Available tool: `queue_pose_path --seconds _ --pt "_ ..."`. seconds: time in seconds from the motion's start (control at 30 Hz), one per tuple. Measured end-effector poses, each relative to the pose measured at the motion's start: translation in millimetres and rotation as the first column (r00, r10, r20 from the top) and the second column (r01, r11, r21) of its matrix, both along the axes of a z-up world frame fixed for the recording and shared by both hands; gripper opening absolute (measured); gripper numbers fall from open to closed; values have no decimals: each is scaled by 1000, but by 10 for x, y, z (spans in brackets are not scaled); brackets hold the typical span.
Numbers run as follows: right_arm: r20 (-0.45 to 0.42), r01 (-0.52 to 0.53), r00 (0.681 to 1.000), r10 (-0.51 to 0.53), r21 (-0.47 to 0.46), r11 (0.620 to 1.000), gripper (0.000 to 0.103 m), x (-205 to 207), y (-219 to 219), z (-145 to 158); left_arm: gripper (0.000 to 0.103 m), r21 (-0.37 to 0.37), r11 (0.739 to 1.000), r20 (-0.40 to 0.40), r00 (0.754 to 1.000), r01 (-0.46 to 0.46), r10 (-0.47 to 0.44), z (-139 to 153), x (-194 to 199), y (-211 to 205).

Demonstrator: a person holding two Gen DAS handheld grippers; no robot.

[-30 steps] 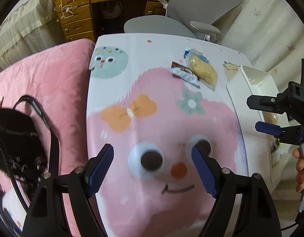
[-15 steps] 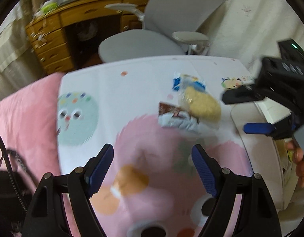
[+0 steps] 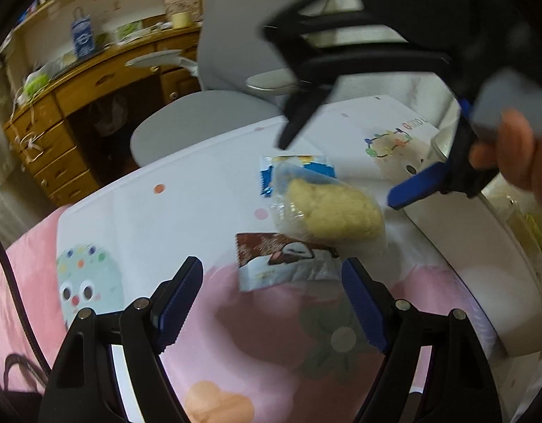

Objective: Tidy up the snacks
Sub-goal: 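Reach the right tool to the clear bread bag and close on it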

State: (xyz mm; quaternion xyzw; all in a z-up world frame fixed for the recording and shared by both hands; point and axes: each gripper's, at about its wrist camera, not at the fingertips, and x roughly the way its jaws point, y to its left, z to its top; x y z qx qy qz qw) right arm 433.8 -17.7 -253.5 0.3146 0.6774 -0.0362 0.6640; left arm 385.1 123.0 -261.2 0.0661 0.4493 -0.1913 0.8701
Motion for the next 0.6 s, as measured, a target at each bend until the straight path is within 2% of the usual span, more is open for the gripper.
queue_pose_path --seconds 0.3,0.6 --pt "-158 4 987 -12 -56 998 93 111 22 -283 80 -29 995 0 996 92 -92 -160 126 -177" --pt "-202 13 979 -22 -46 999 93 141 16 -480 80 -10 995 -14 995 101 -101 -301 173 -223"
